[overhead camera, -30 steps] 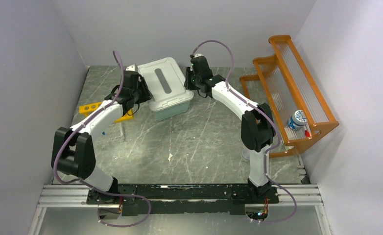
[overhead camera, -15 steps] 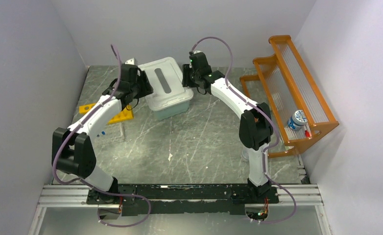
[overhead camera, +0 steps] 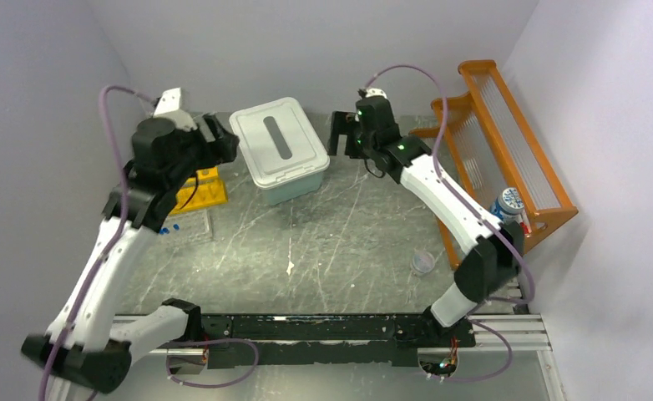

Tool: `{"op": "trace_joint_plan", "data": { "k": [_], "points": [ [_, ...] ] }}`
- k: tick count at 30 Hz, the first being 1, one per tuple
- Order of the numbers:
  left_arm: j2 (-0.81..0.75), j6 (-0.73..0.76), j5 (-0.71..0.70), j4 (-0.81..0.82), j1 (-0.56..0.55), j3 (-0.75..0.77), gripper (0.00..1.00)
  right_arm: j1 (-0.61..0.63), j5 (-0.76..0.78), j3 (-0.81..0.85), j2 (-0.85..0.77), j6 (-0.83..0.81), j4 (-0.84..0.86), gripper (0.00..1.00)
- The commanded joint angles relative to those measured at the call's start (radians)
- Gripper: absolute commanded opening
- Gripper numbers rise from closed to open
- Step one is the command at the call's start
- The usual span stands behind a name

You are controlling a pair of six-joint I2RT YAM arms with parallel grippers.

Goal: Organize the chemistry lab equipment

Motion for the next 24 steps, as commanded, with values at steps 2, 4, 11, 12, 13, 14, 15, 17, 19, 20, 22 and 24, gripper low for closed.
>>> {"op": "trace_joint_plan", "data": {
  "k": [2, 4, 11, 12, 13, 14, 15, 17, 19, 20, 22, 24],
  "points": [
    [-0.214, 0.064, -0.034, -0.271, 0.003, -0.045, 0.84, 0.02, 0.1, -0.19, -0.211, 0.08, -0.114, 0.99],
    [-0.294, 0.062, -0.069, -0.371, 0.003, -0.054, 0.83, 0.024, 0.126, -0.277, -0.305, 0.091, -0.138, 1.0],
    [-0.505, 0.09, -0.162, -0.606, 0.003, 0.036, 0.84, 0.028, 0.144, -0.35, -0.556, 0.027, -0.209, 0.99],
    [-0.514, 0.096, -0.176, -0.628, 0.003, 0.07, 0.84, 0.029, 0.148, -0.326, -0.575, 0.018, -0.229, 1.0],
    [-0.517, 0.097, -0.181, -0.648, 0.002, 0.103, 0.84, 0.029, 0.154, -0.301, -0.59, 0.01, -0.25, 1.0],
    [-0.521, 0.093, -0.189, -0.667, 0.003, 0.132, 0.84, 0.029, 0.164, -0.277, -0.606, 0.005, -0.265, 1.0],
    [-0.526, 0.09, -0.19, -0.683, 0.003, 0.154, 0.84, 0.029, 0.174, -0.261, -0.621, -0.003, -0.279, 1.0],
    [-0.534, 0.086, -0.185, -0.712, 0.003, 0.184, 0.84, 0.029, 0.185, -0.243, -0.649, -0.021, -0.293, 1.0],
    [-0.537, 0.084, -0.191, -0.743, 0.003, 0.203, 0.84, 0.03, 0.177, -0.238, -0.671, -0.037, -0.303, 1.0],
    [-0.536, 0.087, -0.195, -0.756, 0.003, 0.212, 0.84, 0.029, 0.166, -0.237, -0.677, -0.043, -0.305, 1.0],
    [-0.533, 0.086, -0.21, -0.779, 0.003, 0.227, 0.85, 0.029, 0.155, -0.23, -0.681, -0.043, -0.316, 1.0],
    [-0.53, 0.085, -0.209, -0.786, 0.003, 0.234, 0.85, 0.03, 0.164, -0.23, -0.68, -0.041, -0.32, 1.0]
  ]
}}
